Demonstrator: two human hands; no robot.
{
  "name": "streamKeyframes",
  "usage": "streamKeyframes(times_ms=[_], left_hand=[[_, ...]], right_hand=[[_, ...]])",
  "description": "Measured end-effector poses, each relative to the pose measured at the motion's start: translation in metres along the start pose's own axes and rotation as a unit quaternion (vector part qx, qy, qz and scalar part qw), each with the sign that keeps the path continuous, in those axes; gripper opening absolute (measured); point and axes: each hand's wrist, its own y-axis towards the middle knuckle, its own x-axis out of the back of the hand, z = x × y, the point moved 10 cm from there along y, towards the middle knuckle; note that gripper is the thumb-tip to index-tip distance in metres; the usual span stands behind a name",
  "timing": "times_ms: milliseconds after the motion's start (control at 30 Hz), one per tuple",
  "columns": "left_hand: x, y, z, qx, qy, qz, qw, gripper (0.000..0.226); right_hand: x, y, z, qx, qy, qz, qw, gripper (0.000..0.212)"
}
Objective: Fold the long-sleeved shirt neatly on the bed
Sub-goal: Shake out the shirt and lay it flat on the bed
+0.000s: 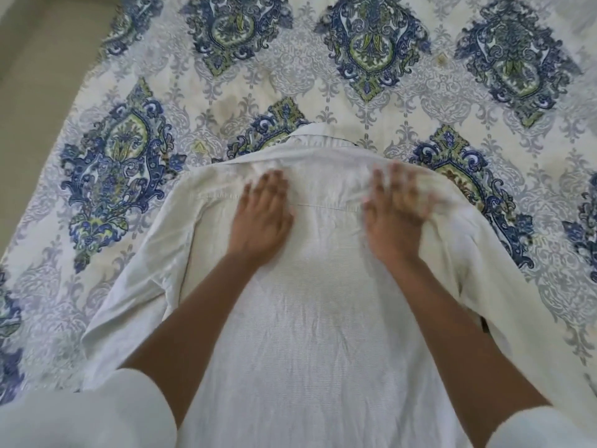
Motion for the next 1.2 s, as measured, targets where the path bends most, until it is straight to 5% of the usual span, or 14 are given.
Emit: streamKeyframes(times_ms=[100,400,533,767,933,1100,1200], left_hand=[[-0.011,0.015,0.009,0.003,-0.001,0.022,1.0,0.066],[-0.005,0.008,0.023,0.068,0.006,0.047,0.997,0.06],[-0.027,-0.058,-0.04,-0.05,-0.016,0.049,0.997,0.063],[-0.021,-0.124,0.043,0.224,0.007,0.038,0.974,0.066],[-0.049,-0.194,-0.093,-0.026,-0.032,0.064,0.997,0.061],[-0.037,-0.265,-0.031,0.093,0.003,0.075,0.993,0.062],[-0.03,-0.294,-0.014,0.142,0.011,0.133,0.981,0.071]], right_hand=[[-0.021,-0.005,0.041,0.098,0.019,0.049,0.994,0.057],[-0.01,0.001,-0.038,-0.105,0.028,0.047,0.993,0.054],[-0.021,-0.069,0.033,0.069,0.035,0.045,0.996,0.057],[-0.02,-0.115,-0.069,-0.106,0.029,0.034,0.993,0.061],[-0.028,-0.226,0.035,0.084,0.065,0.03,0.994,0.056],[-0.03,-0.273,-0.059,-0.037,0.043,0.061,0.997,0.057],[-0.022,-0.275,-0.045,-0.044,0.088,0.103,0.99,0.061]])
